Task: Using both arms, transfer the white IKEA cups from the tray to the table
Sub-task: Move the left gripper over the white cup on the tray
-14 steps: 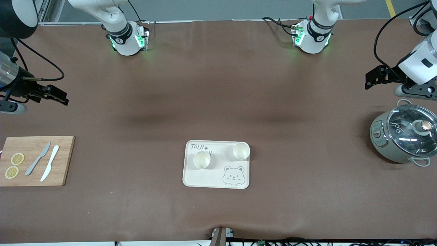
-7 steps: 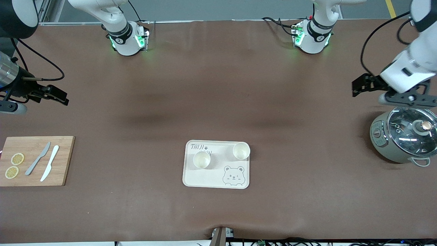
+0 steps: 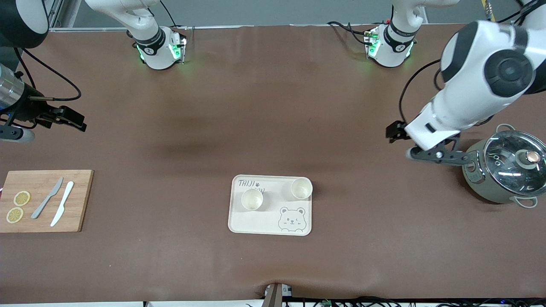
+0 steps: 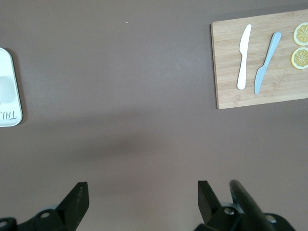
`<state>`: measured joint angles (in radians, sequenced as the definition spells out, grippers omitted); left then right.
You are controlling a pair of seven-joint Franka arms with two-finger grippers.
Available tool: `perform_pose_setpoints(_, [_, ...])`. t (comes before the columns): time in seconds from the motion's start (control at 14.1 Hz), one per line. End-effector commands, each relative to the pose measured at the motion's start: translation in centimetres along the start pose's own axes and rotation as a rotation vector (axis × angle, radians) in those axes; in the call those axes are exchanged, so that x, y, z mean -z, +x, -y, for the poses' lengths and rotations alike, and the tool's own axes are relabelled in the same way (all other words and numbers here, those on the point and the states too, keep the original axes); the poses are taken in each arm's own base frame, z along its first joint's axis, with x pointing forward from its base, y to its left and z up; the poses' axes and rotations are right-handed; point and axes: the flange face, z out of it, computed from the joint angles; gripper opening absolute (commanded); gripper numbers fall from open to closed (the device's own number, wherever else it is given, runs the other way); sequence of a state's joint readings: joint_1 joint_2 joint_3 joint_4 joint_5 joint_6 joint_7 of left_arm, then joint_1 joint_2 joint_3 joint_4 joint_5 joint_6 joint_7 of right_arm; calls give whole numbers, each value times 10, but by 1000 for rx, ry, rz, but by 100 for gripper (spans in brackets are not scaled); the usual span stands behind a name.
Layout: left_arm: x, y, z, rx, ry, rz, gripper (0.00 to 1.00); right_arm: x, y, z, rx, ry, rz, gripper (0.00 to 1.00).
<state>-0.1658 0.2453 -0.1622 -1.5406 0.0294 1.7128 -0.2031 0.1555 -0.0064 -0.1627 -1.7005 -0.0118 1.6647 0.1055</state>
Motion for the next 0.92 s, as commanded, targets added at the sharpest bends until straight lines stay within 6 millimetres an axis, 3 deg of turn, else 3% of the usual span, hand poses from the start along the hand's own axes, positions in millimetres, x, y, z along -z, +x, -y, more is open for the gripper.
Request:
perform_pose_setpoints(0.0, [-17, 28, -37, 17, 3, -31, 100, 2, -8, -1, 17, -13, -11, 100])
perform_pose_setpoints(0.5, [-91, 47, -108, 20, -13, -52, 100, 2, -8, -2, 14, -15, -12, 100])
perform_pose_setpoints(0.85, [-130, 56, -149, 29, 10, -41, 100, 1, -8, -1, 15, -15, -11, 100])
